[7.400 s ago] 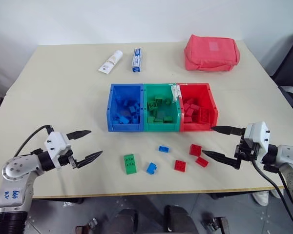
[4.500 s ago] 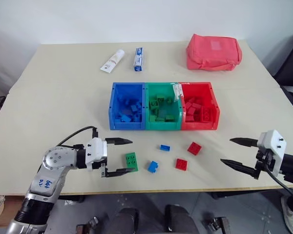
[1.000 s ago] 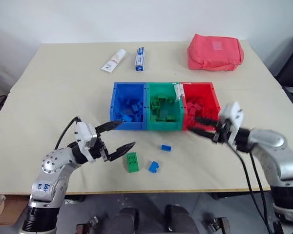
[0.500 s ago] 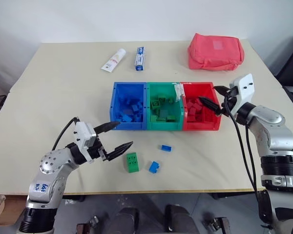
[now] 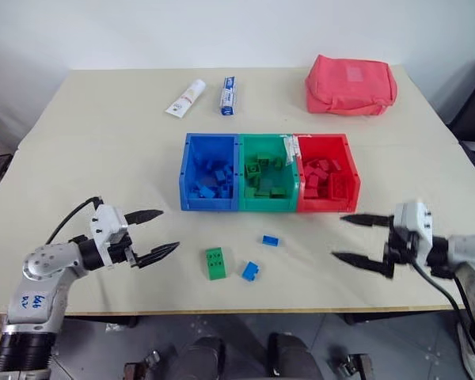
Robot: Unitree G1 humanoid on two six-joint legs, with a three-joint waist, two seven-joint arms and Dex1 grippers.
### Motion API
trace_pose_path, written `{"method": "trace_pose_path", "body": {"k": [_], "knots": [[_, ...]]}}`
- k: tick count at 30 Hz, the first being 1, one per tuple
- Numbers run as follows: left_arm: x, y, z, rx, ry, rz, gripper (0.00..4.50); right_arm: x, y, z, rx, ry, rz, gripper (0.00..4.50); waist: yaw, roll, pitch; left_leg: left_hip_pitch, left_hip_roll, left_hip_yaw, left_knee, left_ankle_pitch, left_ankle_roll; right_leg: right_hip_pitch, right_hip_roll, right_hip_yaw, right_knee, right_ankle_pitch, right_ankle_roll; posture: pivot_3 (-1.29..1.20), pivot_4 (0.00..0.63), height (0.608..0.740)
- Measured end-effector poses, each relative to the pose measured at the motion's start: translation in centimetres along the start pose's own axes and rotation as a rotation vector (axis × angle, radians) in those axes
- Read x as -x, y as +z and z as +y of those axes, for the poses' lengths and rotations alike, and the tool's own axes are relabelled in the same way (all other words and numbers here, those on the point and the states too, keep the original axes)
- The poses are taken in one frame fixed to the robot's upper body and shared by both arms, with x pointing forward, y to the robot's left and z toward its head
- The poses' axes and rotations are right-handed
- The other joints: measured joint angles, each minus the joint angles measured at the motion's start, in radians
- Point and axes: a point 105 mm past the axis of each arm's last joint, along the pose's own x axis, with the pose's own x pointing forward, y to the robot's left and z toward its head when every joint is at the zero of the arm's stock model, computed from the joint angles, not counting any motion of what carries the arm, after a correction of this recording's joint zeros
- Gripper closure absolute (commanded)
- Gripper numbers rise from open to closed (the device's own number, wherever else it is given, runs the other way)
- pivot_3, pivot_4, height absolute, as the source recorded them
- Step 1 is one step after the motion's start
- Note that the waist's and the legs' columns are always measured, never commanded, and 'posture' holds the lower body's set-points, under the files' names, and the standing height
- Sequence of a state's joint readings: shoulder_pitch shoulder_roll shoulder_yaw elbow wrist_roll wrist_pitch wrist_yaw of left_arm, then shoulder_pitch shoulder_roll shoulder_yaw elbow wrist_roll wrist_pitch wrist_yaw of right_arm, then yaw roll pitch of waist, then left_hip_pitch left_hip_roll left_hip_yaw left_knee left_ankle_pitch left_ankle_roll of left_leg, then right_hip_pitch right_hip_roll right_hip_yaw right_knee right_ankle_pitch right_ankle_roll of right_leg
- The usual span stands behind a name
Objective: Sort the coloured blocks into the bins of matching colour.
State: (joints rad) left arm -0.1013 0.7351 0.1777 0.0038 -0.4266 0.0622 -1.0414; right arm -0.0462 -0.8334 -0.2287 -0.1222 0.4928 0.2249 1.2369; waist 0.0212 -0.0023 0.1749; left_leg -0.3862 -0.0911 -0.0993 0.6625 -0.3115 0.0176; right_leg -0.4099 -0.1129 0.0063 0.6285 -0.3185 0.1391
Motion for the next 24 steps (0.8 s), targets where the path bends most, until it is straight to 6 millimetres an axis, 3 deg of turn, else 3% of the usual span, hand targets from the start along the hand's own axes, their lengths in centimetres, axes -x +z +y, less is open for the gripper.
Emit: {"method": "trace_pose_path", "body": {"k": [3,6,10,14,19,24], "knots": [[-0.7,0.3,-0.7,-0.037,-0.085,0.003,0.0,0.3,0.4,0.2,0.04,-0.014,-0.01,0.02,0.0,0.0,0.0,0.0,0.0,0.0,0.0,0.0,0.0,0.0,0.0,0.0,0.0,0.0,0.0,0.0,0.15,0.74],[-3.1,2.1,-1.9,-0.078,-0.193,-0.038,0.0,0.4,0.4,0.7,0.059,-0.017,-0.012,0.02,0.007,0.0,0.0,0.0,0.0,-0.002,0.0,0.0,0.0,0.001,-0.001,0.0,0.0,0.0,0.0,0.0,0.15,0.74],[-9.0,5.9,-5.6,-0.148,-0.392,-0.105,0.0,0.6,0.3,2.1,0.031,-0.011,-0.015,0.02,0.026,0.0,0.0,-0.001,-0.002,-0.001,0.002,0.0,0.002,0.002,-0.001,0.0,0.0,0.001,0.002,0.0,0.15,0.74],[-13.0,6.4,-7.4,-0.174,-0.456,-0.041,0.0,0.9,0.5,2.9,-0.004,-0.022,-0.018,0.02,0.02,0.0,0.0,0.0,-0.001,0.001,0.002,0.0,0.002,0.001,0.002,-0.001,0.0,0.001,0.003,0.0,0.15,0.74],[-17.3,7.1,-8.2,-0.216,-0.459,0.022,1.27,1.0,1.2,3.7,0.008,-0.044,-0.018,0.0,0.021,0.0,0.0,0.0,-0.002,0.002,0.003,0.0,0.002,0.001,0.004,-0.001,0.001,0.001,0.003,0.0,0.15,0.74],[-18.7,4.8,-7.9,-0.232,-0.439,0.139,2.85,1.2,1.5,4.5,-0.001,-0.079,-0.014,0.0,0.021,0.0,0.0,-0.001,-0.002,0.002,0.002,0.0,0.002,0.0,0.004,0.0,0.001,0.001,0.003,0.0,0.15,0.74]]}}
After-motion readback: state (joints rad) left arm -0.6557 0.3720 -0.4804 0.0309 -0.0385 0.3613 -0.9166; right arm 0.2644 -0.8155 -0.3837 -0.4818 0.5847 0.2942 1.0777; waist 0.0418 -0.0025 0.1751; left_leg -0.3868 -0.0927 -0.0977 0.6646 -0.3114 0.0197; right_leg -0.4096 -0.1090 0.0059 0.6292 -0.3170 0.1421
